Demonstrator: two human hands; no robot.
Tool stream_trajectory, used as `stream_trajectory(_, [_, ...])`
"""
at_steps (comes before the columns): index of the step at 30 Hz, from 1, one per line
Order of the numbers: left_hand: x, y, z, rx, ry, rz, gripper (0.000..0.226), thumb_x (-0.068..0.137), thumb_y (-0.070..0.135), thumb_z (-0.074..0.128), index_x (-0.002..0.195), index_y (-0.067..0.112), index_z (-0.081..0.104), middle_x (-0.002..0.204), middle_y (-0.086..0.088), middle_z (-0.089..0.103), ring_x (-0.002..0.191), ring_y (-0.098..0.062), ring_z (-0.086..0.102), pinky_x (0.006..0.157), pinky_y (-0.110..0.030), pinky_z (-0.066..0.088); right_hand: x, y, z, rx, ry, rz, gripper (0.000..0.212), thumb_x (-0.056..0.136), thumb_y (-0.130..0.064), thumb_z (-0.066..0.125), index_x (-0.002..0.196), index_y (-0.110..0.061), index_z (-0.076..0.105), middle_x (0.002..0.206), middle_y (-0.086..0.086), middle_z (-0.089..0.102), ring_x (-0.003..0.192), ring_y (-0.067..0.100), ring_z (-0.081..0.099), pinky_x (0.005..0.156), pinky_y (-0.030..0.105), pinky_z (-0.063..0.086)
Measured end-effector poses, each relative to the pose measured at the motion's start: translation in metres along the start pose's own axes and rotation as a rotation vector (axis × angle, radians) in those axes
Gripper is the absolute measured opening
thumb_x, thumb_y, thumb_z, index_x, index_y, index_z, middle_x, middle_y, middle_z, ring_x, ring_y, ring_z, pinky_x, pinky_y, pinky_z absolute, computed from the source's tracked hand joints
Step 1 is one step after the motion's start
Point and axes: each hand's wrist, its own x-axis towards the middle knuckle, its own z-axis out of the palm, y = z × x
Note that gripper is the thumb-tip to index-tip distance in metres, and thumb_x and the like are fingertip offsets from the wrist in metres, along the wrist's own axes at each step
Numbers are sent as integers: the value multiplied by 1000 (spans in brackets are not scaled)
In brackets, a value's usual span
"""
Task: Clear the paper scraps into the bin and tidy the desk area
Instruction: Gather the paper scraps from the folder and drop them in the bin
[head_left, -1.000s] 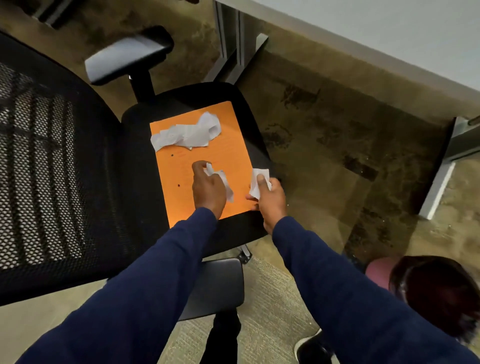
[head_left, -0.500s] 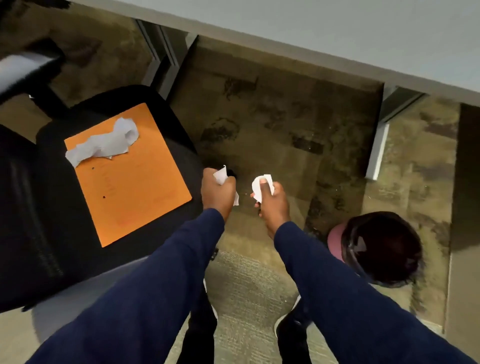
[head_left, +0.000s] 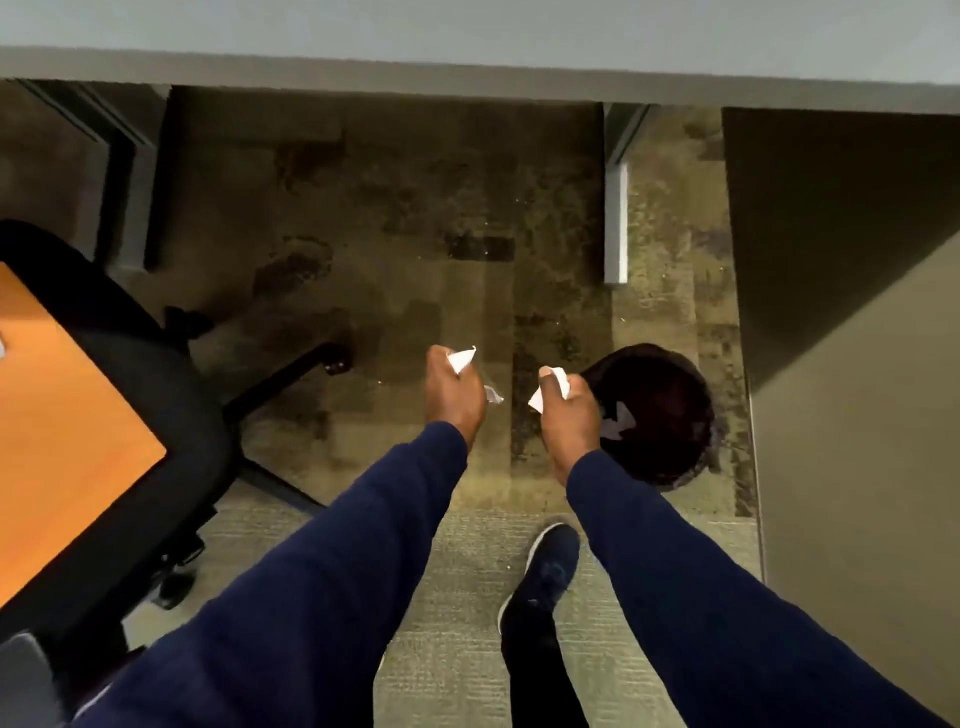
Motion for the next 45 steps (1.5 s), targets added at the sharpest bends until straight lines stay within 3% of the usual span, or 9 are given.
stream_trajectory(4, [-5,-2,63,5,-80,6,9,95,9,45,102,15,44,95,-4,53,76,-17,53,64,-31,48,29,29,-47,-43,90,43,35,103,-41,47,107,-8,58,98,6,61,83,17,55,73,29,39])
stream_trajectory(8, [-13,-12,125,32,-227,-19,12,89,17,49,96,24,43,104,-13,59,86,-31,63,72,-50,58,59,65,-86,-37,165,157,51,102,-48,44,120,-4,61,114,16,66,105,34,62,87,38,48])
stream_trajectory(10, [-17,-16,149,78,-288,-20,16,85,16,48,96,25,42,108,-15,59,93,-34,64,76,-49,57,70,80,-99,-18,195,188,52,102,-48,43,126,-5,60,120,16,66,112,35,61,96,42,49])
stream_trajectory(21, [-20,-62,253,249,-423,-38,32,90,8,60,116,19,46,120,-11,57,104,-24,60,91,-40,54,130,140,-154,-24,243,343,60,102,-54,35,131,-6,57,131,16,61,118,37,57,104,50,45])
stream_trajectory(26, [-17,-74,275,249,-428,-88,38,92,11,63,127,9,47,118,-8,59,108,-24,60,96,-43,53,150,154,-158,-34,210,388,66,95,-65,30,121,-11,59,115,17,68,103,39,64,93,54,54])
stream_trajectory(30, [-11,-81,289,251,-452,-72,47,84,18,74,123,11,48,118,-9,60,108,-25,61,95,-41,53,160,157,-160,74,182,432,54,98,-59,35,112,-11,57,94,12,68,71,25,64,60,37,56])
stream_trajectory(35, [-3,-98,302,314,-512,-60,90,70,32,77,147,20,32,137,-13,54,122,-28,56,104,-44,48,164,160,-161,161,159,463,47,99,-56,38,113,-15,57,102,12,64,90,30,66,71,40,61])
stream_trajectory(39, [-1,-103,301,279,-537,-86,100,65,38,75,151,21,27,142,-10,49,128,-25,53,108,-43,45,164,164,-162,131,186,477,61,93,-64,36,125,-16,55,94,7,62,74,24,60,84,52,59])
stream_trajectory(45, [-10,-88,279,315,-545,-51,74,82,27,76,145,18,39,138,-9,53,122,-25,56,104,-45,48,157,164,-162,107,188,444,63,92,-65,34,123,-16,58,77,2,53,64,21,53,85,55,59])
